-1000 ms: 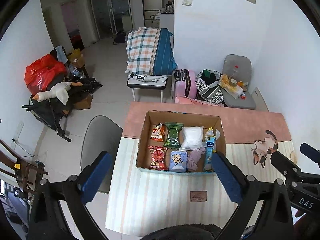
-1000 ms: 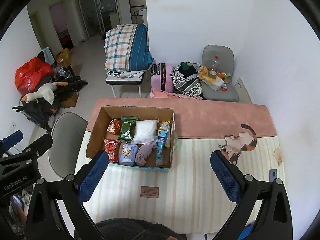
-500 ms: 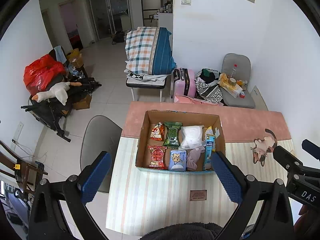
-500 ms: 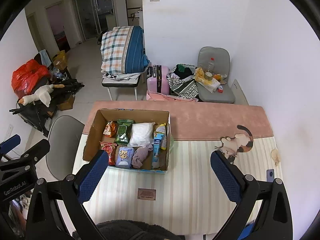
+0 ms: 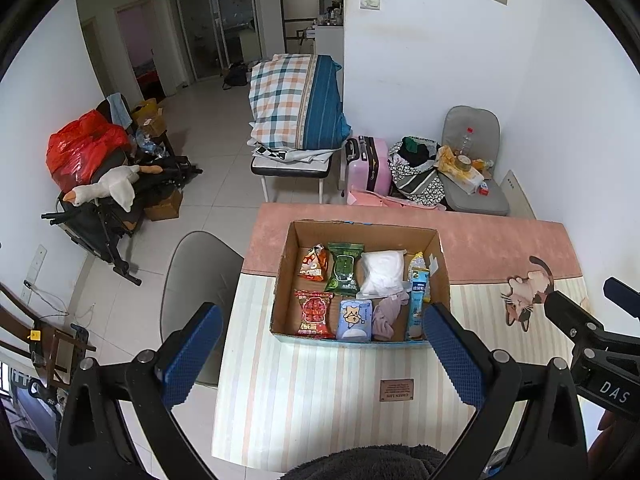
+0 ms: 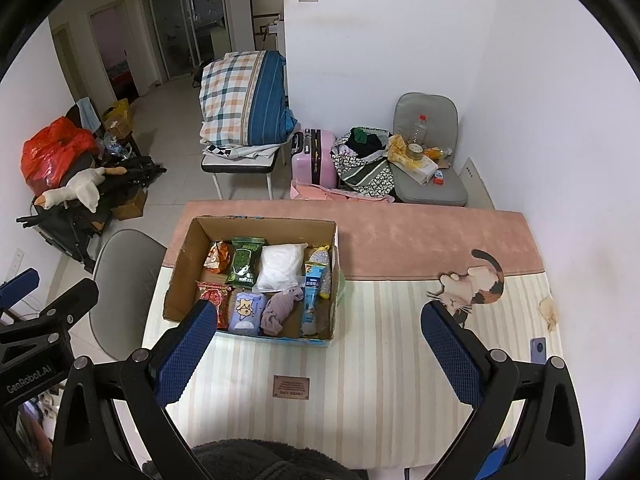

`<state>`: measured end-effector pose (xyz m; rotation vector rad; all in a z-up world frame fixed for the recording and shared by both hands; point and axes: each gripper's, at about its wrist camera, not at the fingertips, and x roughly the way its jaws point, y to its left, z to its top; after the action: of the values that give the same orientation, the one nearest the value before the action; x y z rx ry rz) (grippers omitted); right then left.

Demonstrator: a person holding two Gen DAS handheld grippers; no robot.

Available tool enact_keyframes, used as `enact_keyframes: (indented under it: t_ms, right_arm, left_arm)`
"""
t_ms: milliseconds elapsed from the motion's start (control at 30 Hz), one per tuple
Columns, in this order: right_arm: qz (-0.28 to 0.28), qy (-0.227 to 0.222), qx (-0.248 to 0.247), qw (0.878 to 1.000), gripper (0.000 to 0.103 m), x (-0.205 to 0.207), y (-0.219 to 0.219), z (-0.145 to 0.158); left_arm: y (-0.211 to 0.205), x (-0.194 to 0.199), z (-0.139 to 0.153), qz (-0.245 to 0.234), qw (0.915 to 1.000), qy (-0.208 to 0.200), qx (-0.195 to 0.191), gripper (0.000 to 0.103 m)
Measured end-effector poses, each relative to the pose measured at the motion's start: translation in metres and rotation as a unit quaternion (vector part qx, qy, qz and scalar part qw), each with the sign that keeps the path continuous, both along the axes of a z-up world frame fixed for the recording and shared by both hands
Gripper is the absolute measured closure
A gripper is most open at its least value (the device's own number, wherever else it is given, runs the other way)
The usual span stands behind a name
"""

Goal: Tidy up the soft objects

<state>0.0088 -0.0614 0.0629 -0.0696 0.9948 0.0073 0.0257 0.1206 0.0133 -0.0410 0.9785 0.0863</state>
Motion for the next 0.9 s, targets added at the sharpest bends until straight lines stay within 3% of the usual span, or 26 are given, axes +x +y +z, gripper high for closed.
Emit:
enact_keyframes:
  t_ms: [900]
  right_arm:
    - [-0.002,0.000,0.000,1.000,0.000,-0.0043,0.0022,0.0017]
  left_arm:
    - [0.0018,0.0007,0.0013,0.000,1.0000,-0.004,0.004,0.000]
